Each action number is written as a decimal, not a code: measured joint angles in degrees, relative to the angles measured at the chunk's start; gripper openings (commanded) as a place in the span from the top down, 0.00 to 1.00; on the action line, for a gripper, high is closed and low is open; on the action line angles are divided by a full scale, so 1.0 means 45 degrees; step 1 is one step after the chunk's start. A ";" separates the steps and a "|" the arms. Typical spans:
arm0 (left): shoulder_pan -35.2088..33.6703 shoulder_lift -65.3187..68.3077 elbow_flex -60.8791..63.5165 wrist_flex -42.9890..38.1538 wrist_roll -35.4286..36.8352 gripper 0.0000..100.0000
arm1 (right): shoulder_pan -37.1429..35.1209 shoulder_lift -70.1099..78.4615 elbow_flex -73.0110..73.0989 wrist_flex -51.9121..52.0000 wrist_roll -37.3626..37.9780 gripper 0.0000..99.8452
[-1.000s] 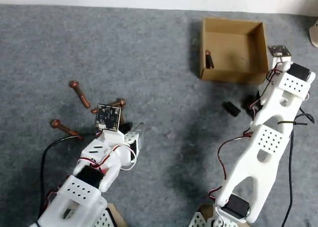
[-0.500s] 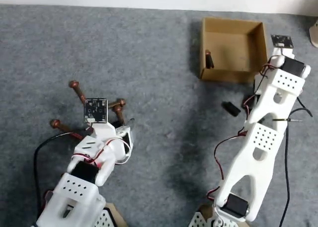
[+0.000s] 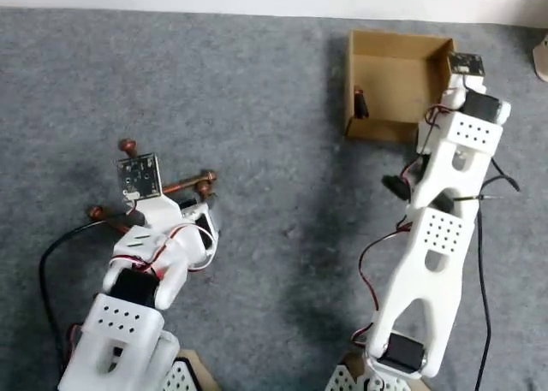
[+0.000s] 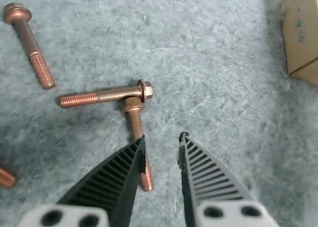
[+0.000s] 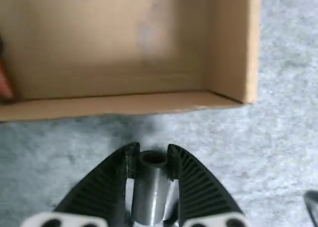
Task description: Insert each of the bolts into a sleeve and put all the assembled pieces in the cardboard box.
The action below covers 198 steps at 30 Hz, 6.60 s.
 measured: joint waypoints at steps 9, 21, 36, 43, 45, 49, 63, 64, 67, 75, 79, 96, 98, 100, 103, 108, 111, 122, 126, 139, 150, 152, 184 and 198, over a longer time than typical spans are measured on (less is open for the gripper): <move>0.0000 0.1895 -0.1270 0.0703 0.0567 0.88 | -0.0879 0.0000 0.0000 0.0000 -0.0645 1.00; -0.0938 0.8752 -0.4493 0.1192 0.0821 0.88 | -0.1192 -0.4259 0.5118 0.0000 -0.0762 1.00; -0.0938 1.0178 -0.5919 0.1192 0.1074 0.88 | -0.2716 -1.1565 1.2601 0.0000 -0.0762 1.00; -0.0567 1.2444 -0.7443 0.1192 0.1074 0.88 | -0.2657 -1.1956 1.2777 0.0000 -0.0762 1.00; -0.0567 1.3206 -0.7814 0.1192 0.1094 0.88 | -0.2657 -1.1956 1.2777 0.0000 -0.0762 1.00; -0.0567 1.4300 -0.8322 0.1192 0.1700 0.88 | -0.2637 -1.1956 1.2777 0.0000 -0.0762 1.00; -0.0508 1.4613 -0.8518 0.1153 0.2442 0.89 | -0.2852 -1.4222 1.4496 0.0000 -0.0215 1.00; -0.0508 1.4613 -0.8518 0.1153 0.2442 0.89 | -0.3009 -1.4769 1.4984 0.0000 -0.0195 1.00; -0.0508 1.4613 -0.8518 0.1153 0.2442 0.89 | -0.3497 -1.6645 1.6625 0.0000 -0.0156 1.00; -0.0508 1.4613 -0.8674 0.0860 0.1875 0.89 | -0.4650 -2.1392 2.0239 0.0000 0.0449 1.00; -0.0508 1.4613 -0.8928 0.0762 0.1602 0.93 | -0.4650 -2.2799 2.1568 0.0000 0.0606 1.00; -0.0488 1.4632 -0.9006 0.0000 0.0801 0.99 | -0.4708 -2.5084 2.8484 -0.4454 0.1797 1.00; -0.0488 1.4632 -0.9006 -0.0039 0.0762 0.99 | -0.4708 -2.5162 2.9265 -0.5158 0.1836 1.00; -0.0488 1.4632 -0.9006 -0.0039 0.0762 0.99 | -0.4904 -2.5182 2.9929 -0.5744 0.1836 1.00; -0.0488 1.4632 -0.9006 -0.0039 0.0762 0.99 | -0.5216 -2.5182 3.0847 -0.6505 0.1836 1.00; -0.0488 1.4632 -0.9260 -0.0039 0.0762 0.99 | -0.5646 -2.5182 3.1883 -0.7639 0.1836 1.00; -0.0488 1.4574 -0.9455 -0.0039 0.0762 0.99 | -0.5861 -2.5182 3.2391 -0.8264 0.1875 1.00; -0.0176 1.1507 -0.9455 -0.0059 0.0762 0.99 | -0.6759 -2.5182 3.3895 -1.1468 0.1875 1.00; -0.0176 1.0882 -0.9455 -0.0430 0.0762 0.99 | -0.7424 -2.5182 3.4969 -1.3265 0.1875 1.00; 0.0117 1.0725 -0.9455 -0.1231 0.1543 0.99 | -0.8322 -2.5182 3.7529 -1.9243 0.1875 1.00; 0.1387 1.0725 -0.9436 -0.1289 0.2403 0.99 | -1.0374 -2.5182 4.1338 -2.6491 0.1875 1.00; 0.1328 1.0725 -0.9436 -0.1289 0.2403 0.99 | -1.0374 -2.5182 4.1788 -2.7448 0.1895 1.00; 0.1993 0.5705 -0.4806 -0.5099 0.2598 0.99 | -0.9807 -2.5260 4.2081 -3.0398 0.1895 1.00; 0.3009 0.5685 -0.4669 -0.5138 0.2520 0.99 | -1.0276 -2.5260 4.2081 -3.0398 0.1895 1.00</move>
